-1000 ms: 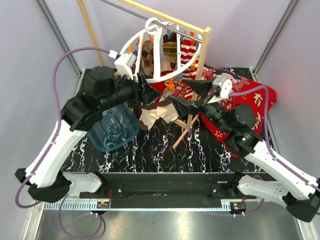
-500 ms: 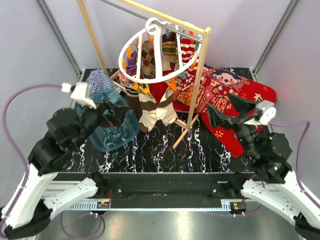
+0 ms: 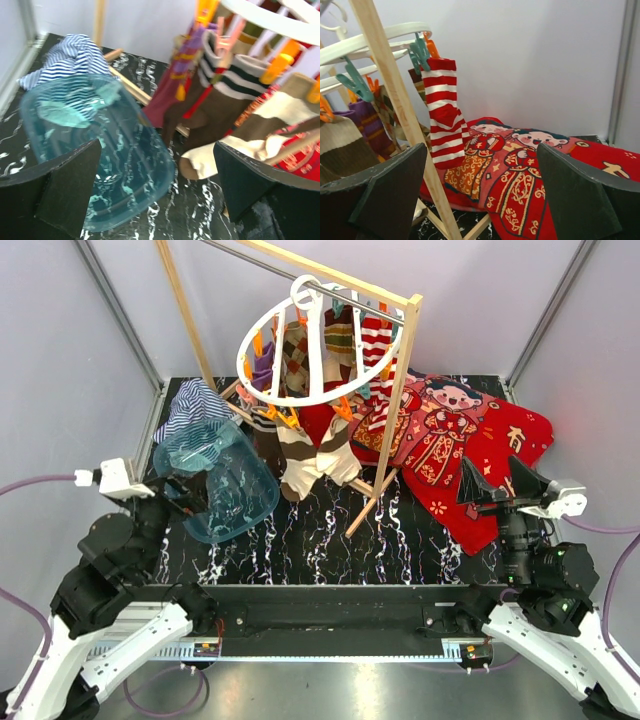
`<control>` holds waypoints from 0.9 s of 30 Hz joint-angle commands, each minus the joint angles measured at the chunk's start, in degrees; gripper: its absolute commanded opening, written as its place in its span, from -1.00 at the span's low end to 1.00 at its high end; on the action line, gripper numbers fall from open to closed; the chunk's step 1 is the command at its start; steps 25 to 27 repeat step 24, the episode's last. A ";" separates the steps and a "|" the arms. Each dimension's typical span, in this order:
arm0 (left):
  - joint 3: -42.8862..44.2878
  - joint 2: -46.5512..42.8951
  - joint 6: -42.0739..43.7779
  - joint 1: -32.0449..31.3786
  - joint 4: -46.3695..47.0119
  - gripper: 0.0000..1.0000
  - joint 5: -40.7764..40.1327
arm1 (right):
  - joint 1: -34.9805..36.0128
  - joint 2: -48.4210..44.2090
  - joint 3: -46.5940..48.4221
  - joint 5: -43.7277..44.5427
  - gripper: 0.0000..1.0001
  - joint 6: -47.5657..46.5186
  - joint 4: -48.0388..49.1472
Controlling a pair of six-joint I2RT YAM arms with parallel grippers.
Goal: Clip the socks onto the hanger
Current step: Reset both arms
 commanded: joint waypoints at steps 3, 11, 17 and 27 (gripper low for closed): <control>-3.58 -5.94 0.42 0.10 3.60 0.98 -6.53 | 0.28 -0.97 -0.88 4.26 1.00 -3.71 -0.04; -4.47 -7.70 0.42 0.10 3.52 0.98 -7.06 | 0.28 -0.88 -1.32 4.52 1.00 -4.76 -0.04; -4.38 -7.44 1.48 0.10 3.43 0.98 -7.67 | 0.28 -1.23 -2.20 5.14 0.99 -6.08 0.40; -4.47 -6.83 1.82 0.10 3.95 0.97 -7.68 | 0.20 0.00 -2.11 4.79 1.00 -6.70 0.93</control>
